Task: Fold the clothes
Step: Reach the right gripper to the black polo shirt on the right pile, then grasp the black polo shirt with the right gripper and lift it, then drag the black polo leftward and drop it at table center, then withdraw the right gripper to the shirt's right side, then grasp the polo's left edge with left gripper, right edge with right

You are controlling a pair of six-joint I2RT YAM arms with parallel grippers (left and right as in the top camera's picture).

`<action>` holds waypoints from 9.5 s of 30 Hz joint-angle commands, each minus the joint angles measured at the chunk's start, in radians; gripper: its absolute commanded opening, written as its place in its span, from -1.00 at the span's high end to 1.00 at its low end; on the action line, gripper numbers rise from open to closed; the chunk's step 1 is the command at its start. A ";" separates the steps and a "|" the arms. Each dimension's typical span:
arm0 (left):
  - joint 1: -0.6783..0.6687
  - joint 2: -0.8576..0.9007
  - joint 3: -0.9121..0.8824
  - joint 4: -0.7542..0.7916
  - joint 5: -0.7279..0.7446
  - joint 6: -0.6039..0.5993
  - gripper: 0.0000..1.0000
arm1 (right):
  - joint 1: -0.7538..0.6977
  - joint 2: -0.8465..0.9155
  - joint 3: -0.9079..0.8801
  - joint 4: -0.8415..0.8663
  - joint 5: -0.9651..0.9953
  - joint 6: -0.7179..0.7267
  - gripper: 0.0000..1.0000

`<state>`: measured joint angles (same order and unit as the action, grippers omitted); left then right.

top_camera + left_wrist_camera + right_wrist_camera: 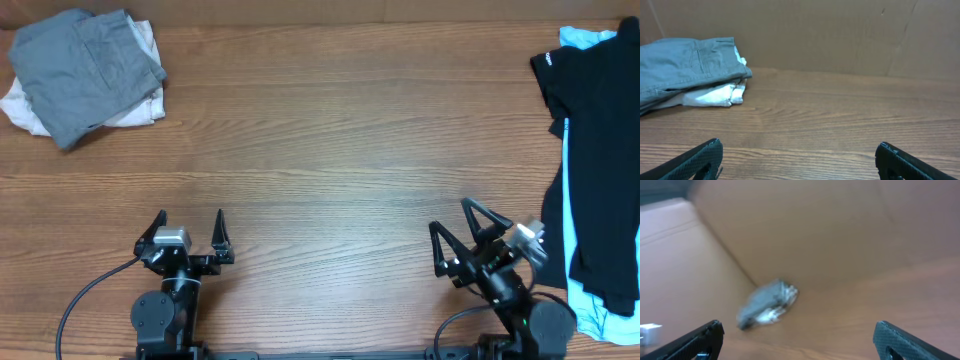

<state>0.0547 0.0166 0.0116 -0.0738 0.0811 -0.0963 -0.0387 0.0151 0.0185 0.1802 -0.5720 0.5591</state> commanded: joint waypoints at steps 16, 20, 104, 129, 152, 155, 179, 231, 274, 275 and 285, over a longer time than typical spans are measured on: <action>0.008 -0.012 -0.007 0.003 -0.003 0.022 -0.99 | -0.001 0.210 0.293 0.185 0.143 -0.279 -1.00; 0.008 -0.012 -0.007 0.003 -0.003 0.022 -0.99 | -0.001 0.447 0.502 0.061 0.254 -0.372 -1.00; 0.008 -0.012 -0.007 0.003 -0.003 0.022 -1.00 | -0.188 2.455 1.938 -0.724 1.169 -0.881 0.14; 0.008 -0.012 -0.007 0.003 -0.003 0.022 -1.00 | -0.168 2.285 2.012 -0.766 1.144 -0.554 0.93; 0.008 -0.012 -0.007 0.003 -0.003 0.022 -1.00 | 0.097 2.022 2.012 -0.925 0.611 -0.446 0.93; 0.008 -0.012 -0.007 0.003 -0.003 0.022 -0.99 | 0.156 2.023 2.012 -0.932 0.468 -0.396 0.93; 0.008 -0.012 -0.007 0.003 -0.003 0.022 -1.00 | 0.765 2.131 2.002 -0.853 0.278 -0.258 0.93; 0.008 -0.012 -0.007 0.003 -0.003 0.022 -1.00 | 0.203 1.802 2.075 -1.874 0.652 0.003 -0.99; 0.013 0.868 0.964 -0.589 0.308 0.127 -1.00 | 0.337 1.545 1.519 -1.622 0.525 -0.005 -1.00; 0.013 0.921 0.998 -0.607 0.308 0.126 -1.00 | 0.346 1.545 1.519 -1.621 0.525 -0.005 -1.00; 0.070 1.315 1.054 -0.658 0.146 -0.166 -0.99 | 0.391 1.545 1.519 -1.612 0.529 0.031 -1.00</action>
<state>0.0856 1.2602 1.0435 -0.7341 0.2859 -0.1070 0.3492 1.5730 1.5414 -1.4311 -0.0456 0.5575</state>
